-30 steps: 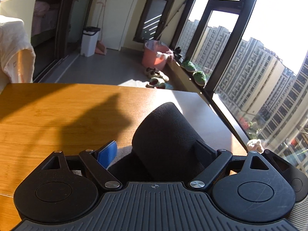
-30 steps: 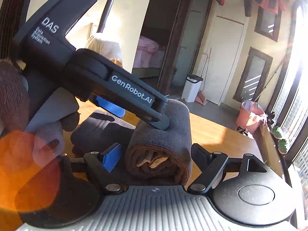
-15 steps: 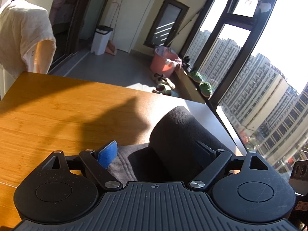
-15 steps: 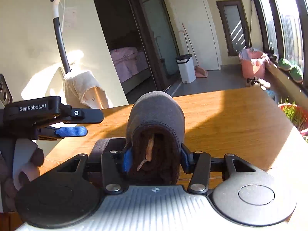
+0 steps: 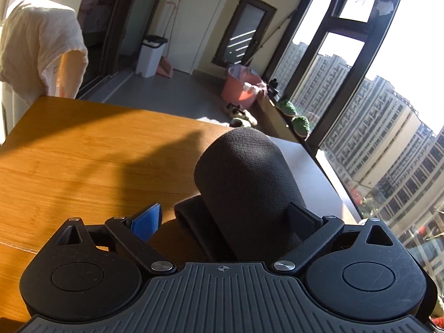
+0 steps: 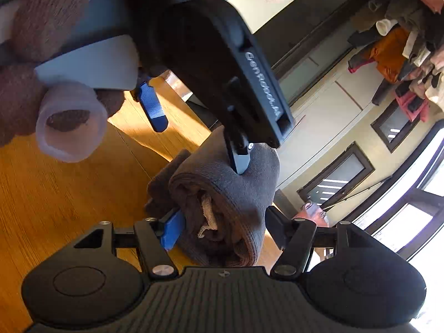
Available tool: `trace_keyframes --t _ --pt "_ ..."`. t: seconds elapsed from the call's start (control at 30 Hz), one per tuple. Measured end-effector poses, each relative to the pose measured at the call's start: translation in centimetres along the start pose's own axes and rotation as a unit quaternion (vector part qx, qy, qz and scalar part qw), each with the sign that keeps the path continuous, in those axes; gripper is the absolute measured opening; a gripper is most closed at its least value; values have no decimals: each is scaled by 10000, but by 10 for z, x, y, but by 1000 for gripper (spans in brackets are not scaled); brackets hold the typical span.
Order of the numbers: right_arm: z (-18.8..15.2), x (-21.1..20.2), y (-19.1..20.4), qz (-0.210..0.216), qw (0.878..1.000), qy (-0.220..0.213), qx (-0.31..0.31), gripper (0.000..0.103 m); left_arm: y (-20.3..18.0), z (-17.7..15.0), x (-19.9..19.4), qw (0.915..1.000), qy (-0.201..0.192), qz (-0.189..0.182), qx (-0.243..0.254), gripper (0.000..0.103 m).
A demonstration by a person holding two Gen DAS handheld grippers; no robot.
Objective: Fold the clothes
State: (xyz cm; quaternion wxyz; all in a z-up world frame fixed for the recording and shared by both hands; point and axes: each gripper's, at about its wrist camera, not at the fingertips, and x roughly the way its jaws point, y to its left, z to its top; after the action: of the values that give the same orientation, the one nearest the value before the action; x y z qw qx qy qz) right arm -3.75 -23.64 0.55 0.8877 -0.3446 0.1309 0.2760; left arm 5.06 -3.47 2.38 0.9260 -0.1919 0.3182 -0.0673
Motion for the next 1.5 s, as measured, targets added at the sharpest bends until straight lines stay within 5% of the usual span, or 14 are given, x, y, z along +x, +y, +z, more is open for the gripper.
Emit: trace_keyframes --t 0.1,0.17,0.27,0.33,0.63,1.0,1.07,1.17,1.3,1.5 --pt "-12 -7 -51 1395 9742 -49 1774 89 13 -10 -2 9999 -56 -90 -80 102" --pt "-29 -5 -82 2009 9351 -206 2911 89 18 -14 -7 9999 -131 -100 3 102" --pt "-48 4 -107 1916 8966 -354 3976 89 23 -14 -11 9996 -247 -53 154 103" --pt "-56 16 -109 1548 8896 -244 4291 90 25 -11 -11 9994 -300 -13 195 103" --pt "-70 51 -99 994 8843 343 4548 102 20 -6 3 9964 -714 268 362 103" --pt "-38 52 -126 1028 8652 -239 4902 103 21 -19 -1 9944 -975 276 303 103" --pt "-21 83 -131 1091 8721 175 4767 103 20 -18 -1 9943 -961 296 343 103" --pt "-16 126 -118 1000 9015 705 4151 103 21 -18 -1 9946 -938 291 341 103" --pt "-22 126 -111 888 8936 586 4361 103 26 -15 3 9947 -906 454 168 103" --pt "-27 110 -99 400 9115 279 4083 103 28 -15 0 9958 -863 297 40 103"
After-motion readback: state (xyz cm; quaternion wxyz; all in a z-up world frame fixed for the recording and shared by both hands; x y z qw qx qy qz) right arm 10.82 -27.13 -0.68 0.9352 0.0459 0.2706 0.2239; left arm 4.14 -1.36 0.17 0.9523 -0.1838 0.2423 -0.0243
